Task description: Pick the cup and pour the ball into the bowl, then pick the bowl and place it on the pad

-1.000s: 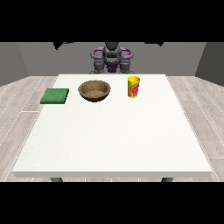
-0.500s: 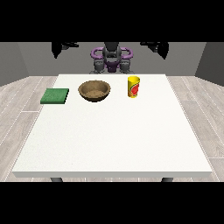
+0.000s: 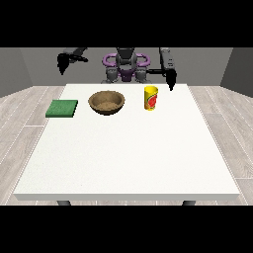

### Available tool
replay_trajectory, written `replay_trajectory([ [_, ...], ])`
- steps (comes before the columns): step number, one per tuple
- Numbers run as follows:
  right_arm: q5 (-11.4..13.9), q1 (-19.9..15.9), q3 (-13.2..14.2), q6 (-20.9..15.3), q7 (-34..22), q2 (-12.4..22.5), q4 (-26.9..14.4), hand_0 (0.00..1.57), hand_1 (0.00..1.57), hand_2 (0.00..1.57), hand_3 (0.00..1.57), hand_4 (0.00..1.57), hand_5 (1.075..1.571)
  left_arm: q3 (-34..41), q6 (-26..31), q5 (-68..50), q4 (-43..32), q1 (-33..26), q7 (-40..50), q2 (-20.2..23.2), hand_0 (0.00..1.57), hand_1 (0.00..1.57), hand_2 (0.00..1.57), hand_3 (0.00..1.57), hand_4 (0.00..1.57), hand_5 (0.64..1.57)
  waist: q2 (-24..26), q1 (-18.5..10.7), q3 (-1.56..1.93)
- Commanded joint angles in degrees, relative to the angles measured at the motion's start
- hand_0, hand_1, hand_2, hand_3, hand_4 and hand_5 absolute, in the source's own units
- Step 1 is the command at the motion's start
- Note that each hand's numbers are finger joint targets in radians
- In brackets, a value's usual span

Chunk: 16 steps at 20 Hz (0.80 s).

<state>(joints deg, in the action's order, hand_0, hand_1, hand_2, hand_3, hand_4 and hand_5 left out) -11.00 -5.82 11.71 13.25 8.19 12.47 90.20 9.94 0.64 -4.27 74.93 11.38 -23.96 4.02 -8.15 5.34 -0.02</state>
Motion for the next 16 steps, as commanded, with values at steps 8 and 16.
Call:
replay_trajectory([
  [8, -0.61, -0.27, 0.74, 4.99, 5.51, 1.38, -3.72, 0.00, 0.00, 0.00, 0.00, 0.00, 1.570, 3.74, -4.80, 2.06, -22.91, 8.30, -19.32, -1.29, 0.00, 0.00, 0.00, 0.00, 0.00, 1.517, -5.45, 3.21, -0.02],
  [16, -0.16, -4.22, 3.25, 5.41, 7.64, 3.52, -9.72, 0.00, 0.00, 0.00, 0.00, 0.00, 1.571, 4.48, -4.94, 2.33, -35.18, 15.24, -23.63, 0.87, 0.00, 0.00, 0.00, 0.00, 0.00, 1.521, -6.51, 1.94, -0.01],
])
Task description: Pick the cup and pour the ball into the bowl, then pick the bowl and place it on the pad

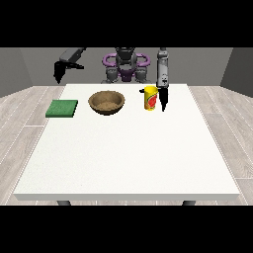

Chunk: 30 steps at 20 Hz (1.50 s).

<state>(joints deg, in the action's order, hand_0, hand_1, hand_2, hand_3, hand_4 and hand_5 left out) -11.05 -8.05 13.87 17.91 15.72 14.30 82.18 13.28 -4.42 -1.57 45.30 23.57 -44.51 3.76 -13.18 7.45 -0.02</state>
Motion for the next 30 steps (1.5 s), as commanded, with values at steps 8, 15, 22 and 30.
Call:
replay_trajectory([
  [8, -2.22, -4.51, 1.05, 1.40, -1.64, 1.90, 1.41, 0.00, 0.00, 0.00, 0.00, 0.00, 1.570, 0.15, -9.06, 4.44, -11.98, 5.34, -10.35, 1.31, 1.02, 1.02, 1.10, 0.89, 1.47, 0.776, -4.47, 4.29, -0.04],
  [15, -3.40, -3.10, 2.91, 3.89, -1.02, 4.67, 1.35, 0.00, 0.00, 0.00, 0.00, 0.00, 1.570, 0.31, -17.52, 7.22, -11.32, 3.12, -10.99, 0.73, 1.32, 1.32, 1.57, 1.57, 1.48, 1.252, -3.95, 5.57, -0.02],
  [22, -1.87, 0.69, 3.17, 5.40, -2.27, 5.23, -9.13, 0.00, 0.00, 0.00, 0.00, 0.00, 1.569, -8.55, -24.02, 19.42, -6.95, 4.23, 8.19, 7.12, 1.38, 1.38, 1.57, 1.57, 1.57, 1.341, 11.17, 0.76, 0.20],
  [30, -1.28, -1.27, 2.62, 3.60, -3.49, 3.82, -11.04, 0.00, 0.00, 0.00, 0.00, 0.00, 1.568, -12.92, -20.94, 29.46, -8.56, 15.09, 25.96, 18.62, 1.47, 1.47, 1.57, 1.57, 1.57, 1.278, 11.61, 0.63, 0.06],
])
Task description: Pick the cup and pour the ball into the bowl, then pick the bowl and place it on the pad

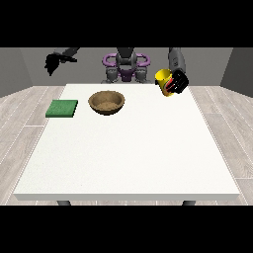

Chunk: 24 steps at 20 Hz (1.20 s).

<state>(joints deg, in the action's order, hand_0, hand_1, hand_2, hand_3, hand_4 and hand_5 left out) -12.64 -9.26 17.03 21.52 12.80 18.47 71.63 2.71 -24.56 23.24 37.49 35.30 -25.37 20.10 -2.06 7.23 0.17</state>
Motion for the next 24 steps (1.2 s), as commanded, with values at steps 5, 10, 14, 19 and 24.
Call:
replay_trajectory([
  [5, 1.06, 2.11, -0.26, 1.63, 2.26, 0.00, -2.93, 0.00, 0.00, 0.00, 0.00, 0.00, 1.569, -5.50, -0.95, 9.79, 1.13, 4.84, 15.11, -0.35, 1.49, 1.49, 1.57, 1.57, 1.57, 1.274, 2.61, 0.28, -0.15],
  [10, 0.19, -3.05, 0.29, 0.31, -0.58, 0.80, -4.45, 0.00, 0.00, 0.00, 0.00, 0.00, 1.569, -11.09, -5.20, 19.28, 1.12, 10.11, 25.27, -3.99, 1.49, 1.49, 1.57, 1.57, 1.51, 1.267, 2.49, 0.69, -0.14],
  [14, 0.56, -0.67, 1.75, 3.18, 3.13, 2.93, -9.12, 0.00, 0.00, 0.00, 0.00, 0.00, 1.570, -17.75, -4.31, 28.78, 1.04, 13.29, 33.96, -6.58, 1.52, 1.52, 1.57, 1.57, 1.57, 1.211, 4.14, 0.00, -0.06],
  [19, -1.45, -0.31, 2.96, 7.45, 3.00, 5.38, -11.80, 0.00, 0.00, 0.00, 0.00, 0.00, 1.571, -25.75, -1.49, 41.04, -0.93, 17.88, 41.95, -7.84, 1.55, 1.55, 1.57, 1.57, 1.53, 1.298, 6.66, 1.20, -0.01],
  [24, 0.33, -2.87, 1.25, 3.97, 2.61, 2.73, -11.23, 0.00, 0.00, 0.00, 0.00, 0.00, 1.571, -34.71, 6.05, 51.53, -3.69, 21.27, 47.20, -13.75, 1.48, 1.48, 1.57, 1.57, 1.57, 1.204, 6.51, 2.12, -0.05],
])
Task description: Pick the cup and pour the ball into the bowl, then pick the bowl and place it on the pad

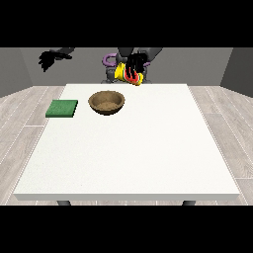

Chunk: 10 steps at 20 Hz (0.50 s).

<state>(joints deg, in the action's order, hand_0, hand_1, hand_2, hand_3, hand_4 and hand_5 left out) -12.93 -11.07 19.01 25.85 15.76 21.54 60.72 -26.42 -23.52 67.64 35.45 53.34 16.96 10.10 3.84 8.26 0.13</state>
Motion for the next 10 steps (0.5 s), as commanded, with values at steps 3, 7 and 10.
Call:
replay_trajectory([
  [3, 0.24, -0.63, -0.17, 1.95, 1.97, 0.55, -2.29, 0.00, 0.00, 0.00, 0.00, 0.00, 1.571, -9.89, 8.84, 11.91, -2.58, 4.51, 5.32, -5.86, 1.49, 1.49, 1.57, 1.57, 1.57, 1.019, -1.52, 1.13, -0.01],
  [7, -0.71, -1.44, 0.29, 1.89, 0.68, 0.26, -3.54, 0.00, 0.00, 0.00, 0.00, 0.00, 1.570, -18.50, 13.92, 21.06, -5.12, 5.19, 4.78, -5.63, 1.52, 1.52, 1.57, 1.57, 1.51, 1.221, 0.05, 0.18, 0.01],
  [10, 0.06, -0.51, 1.12, 2.02, 2.91, 1.55, -4.76, 0.00, 0.00, 0.00, 0.00, 0.00, 1.571, -21.00, 17.39, 24.35, -4.87, 5.60, 4.66, -6.68, 1.48, 1.48, 1.57, 1.57, 1.47, 1.234, 0.49, -1.84, -0.04],
])
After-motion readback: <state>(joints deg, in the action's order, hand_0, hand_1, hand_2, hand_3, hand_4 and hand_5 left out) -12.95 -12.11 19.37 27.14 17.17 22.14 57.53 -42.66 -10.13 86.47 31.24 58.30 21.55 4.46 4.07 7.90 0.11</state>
